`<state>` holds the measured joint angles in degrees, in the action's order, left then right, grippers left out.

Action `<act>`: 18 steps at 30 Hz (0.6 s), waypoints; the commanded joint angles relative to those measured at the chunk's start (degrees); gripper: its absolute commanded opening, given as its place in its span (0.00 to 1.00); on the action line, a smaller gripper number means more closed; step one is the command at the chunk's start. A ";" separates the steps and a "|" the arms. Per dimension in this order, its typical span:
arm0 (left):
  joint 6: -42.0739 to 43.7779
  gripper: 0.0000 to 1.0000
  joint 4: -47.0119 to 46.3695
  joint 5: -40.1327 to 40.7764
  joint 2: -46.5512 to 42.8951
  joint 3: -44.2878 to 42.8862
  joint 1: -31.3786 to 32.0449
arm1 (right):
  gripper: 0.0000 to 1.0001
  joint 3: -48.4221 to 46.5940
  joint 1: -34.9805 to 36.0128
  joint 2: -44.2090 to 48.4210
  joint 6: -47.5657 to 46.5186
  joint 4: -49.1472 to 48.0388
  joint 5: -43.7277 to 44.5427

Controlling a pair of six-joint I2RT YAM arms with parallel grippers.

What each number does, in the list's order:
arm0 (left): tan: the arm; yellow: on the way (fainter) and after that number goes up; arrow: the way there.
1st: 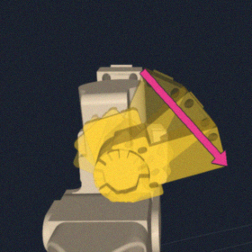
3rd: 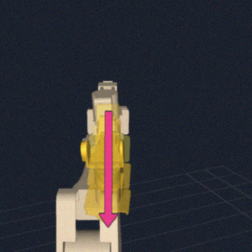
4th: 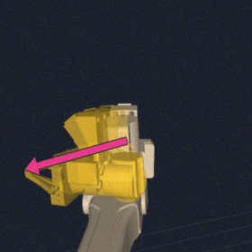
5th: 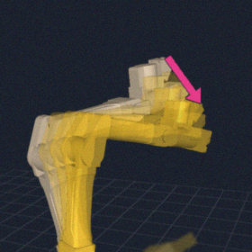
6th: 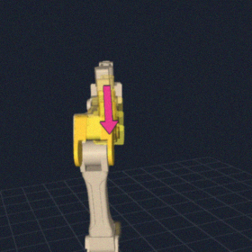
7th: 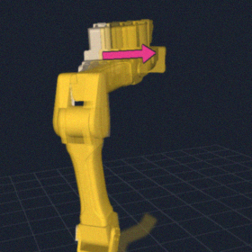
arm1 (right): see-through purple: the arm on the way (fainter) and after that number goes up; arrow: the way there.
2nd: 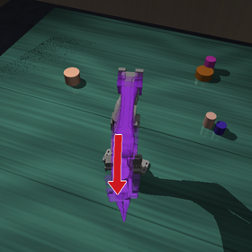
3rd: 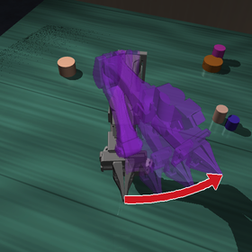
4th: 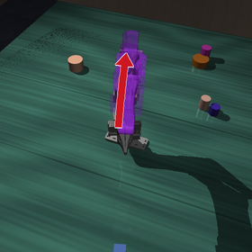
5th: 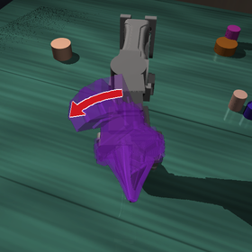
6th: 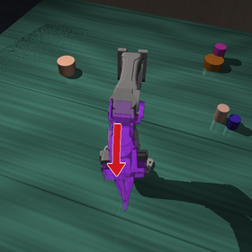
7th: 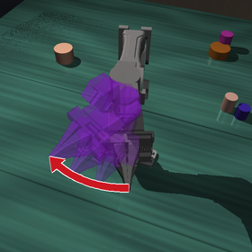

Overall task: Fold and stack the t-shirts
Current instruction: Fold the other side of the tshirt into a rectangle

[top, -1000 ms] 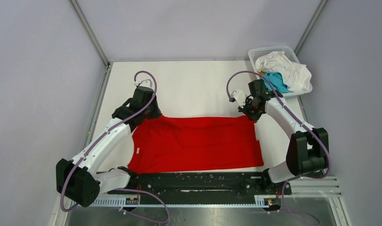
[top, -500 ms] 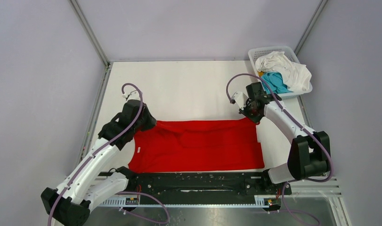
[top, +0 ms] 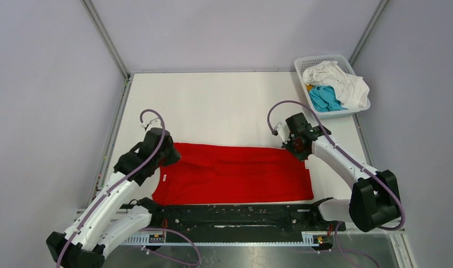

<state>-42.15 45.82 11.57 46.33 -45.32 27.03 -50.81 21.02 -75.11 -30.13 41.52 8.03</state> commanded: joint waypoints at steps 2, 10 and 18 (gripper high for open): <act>-1.70 0.00 3.69 1.74 -3.07 0.09 0.17 | 0.03 3.56 0.79 3.67 5.21 1.39 5.90; -4.83 0.00 6.08 -1.84 -6.83 4.66 0.30 | 0.10 4.56 1.60 4.89 6.80 2.23 6.50; -12.81 0.08 9.01 -4.64 -8.54 10.03 0.75 | 0.32 8.60 4.19 3.75 10.66 2.65 5.98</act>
<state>-49.98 53.34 8.49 38.59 -36.23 27.40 -43.66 23.99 -71.42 -21.69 43.07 13.06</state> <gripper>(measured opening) 0.065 0.259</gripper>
